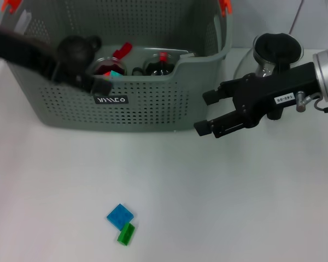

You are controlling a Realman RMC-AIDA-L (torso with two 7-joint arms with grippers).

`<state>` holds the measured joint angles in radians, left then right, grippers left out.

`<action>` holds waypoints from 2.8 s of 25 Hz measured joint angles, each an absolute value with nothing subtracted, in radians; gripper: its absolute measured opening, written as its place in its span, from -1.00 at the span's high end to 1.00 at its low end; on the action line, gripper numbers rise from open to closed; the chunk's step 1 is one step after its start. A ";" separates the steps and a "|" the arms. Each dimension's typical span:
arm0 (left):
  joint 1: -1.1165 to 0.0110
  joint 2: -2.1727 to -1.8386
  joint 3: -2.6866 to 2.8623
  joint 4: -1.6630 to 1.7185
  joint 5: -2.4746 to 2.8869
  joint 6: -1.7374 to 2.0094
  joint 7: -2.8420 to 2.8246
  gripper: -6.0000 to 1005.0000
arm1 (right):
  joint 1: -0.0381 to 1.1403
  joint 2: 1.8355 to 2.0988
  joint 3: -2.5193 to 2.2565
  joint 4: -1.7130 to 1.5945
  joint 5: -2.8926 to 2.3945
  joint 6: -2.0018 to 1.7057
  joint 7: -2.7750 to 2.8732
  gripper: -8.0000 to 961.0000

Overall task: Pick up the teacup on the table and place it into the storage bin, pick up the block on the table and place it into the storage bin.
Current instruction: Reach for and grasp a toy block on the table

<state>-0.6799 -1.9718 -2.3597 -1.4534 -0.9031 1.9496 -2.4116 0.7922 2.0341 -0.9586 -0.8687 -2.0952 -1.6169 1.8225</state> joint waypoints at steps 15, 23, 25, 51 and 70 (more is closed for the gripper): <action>-0.506 -2.076 -2.282 -1.462 -1.014 2.019 -2.305 -0.88 | 0.799 2.048 -0.955 -0.844 -2.095 -1.572 1.822 -0.93; -0.541 -2.080 -2.220 -1.309 -0.876 1.989 -2.245 -0.89 | 0.801 2.055 -0.956 -0.844 -2.095 -1.559 1.821 -0.93; -0.538 -2.092 -2.220 -1.289 -0.844 1.965 -2.212 -0.89 | 0.800 2.056 -0.956 -0.844 -2.095 -1.554 1.821 -0.93; -0.528 -2.169 -2.140 -1.185 -0.648 1.720 -2.173 -0.89 | 0.800 2.053 -0.931 -0.842 -2.094 -1.551 1.818 -0.93; -0.476 -2.170 -1.892 -1.513 -0.611 1.836 -2.438 -0.89 | 0.804 2.046 -0.916 -0.844 -2.094 -1.547 1.807 -0.93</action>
